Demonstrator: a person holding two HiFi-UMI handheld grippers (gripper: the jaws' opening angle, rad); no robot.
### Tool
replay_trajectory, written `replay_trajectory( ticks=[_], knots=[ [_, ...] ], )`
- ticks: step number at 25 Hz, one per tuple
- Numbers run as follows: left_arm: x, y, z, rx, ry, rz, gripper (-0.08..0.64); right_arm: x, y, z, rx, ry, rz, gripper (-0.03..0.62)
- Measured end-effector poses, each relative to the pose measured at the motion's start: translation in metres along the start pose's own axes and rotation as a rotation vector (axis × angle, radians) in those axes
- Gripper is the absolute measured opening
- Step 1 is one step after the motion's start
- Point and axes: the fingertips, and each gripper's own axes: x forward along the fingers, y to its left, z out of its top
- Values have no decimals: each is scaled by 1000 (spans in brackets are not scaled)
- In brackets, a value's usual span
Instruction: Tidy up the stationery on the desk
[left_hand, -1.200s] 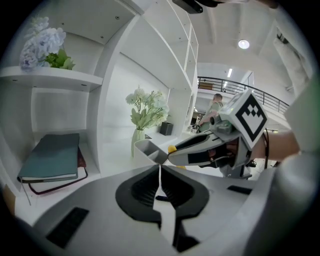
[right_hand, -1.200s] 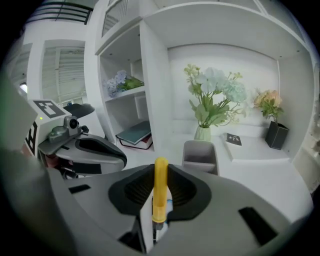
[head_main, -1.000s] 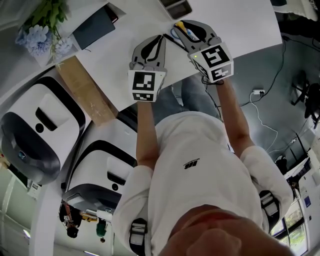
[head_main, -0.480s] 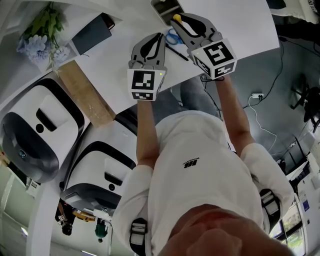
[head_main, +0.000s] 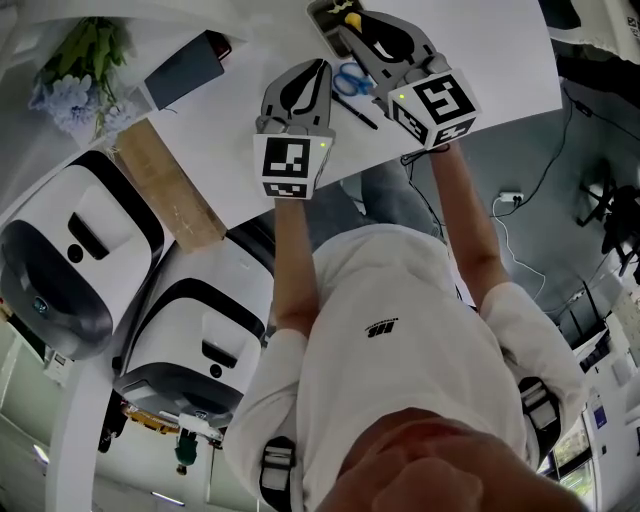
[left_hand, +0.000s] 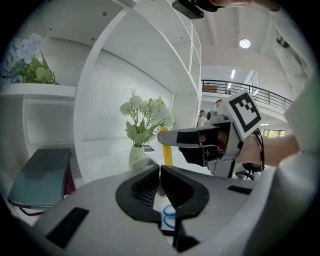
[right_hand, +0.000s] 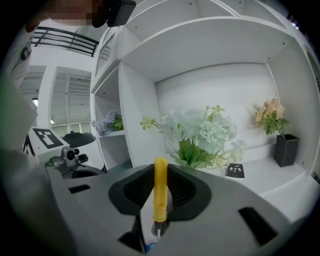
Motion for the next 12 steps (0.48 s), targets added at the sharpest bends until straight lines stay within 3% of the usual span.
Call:
replay_trajectory(
  ticks=[7, 12],
  knots=[
    [9, 3, 1, -3, 4, 4, 0, 13, -8, 5, 14, -32, 7, 60],
    [13, 4, -5, -13, 16, 6, 0, 26, -11, -15, 10, 16, 10, 61]
  ],
)
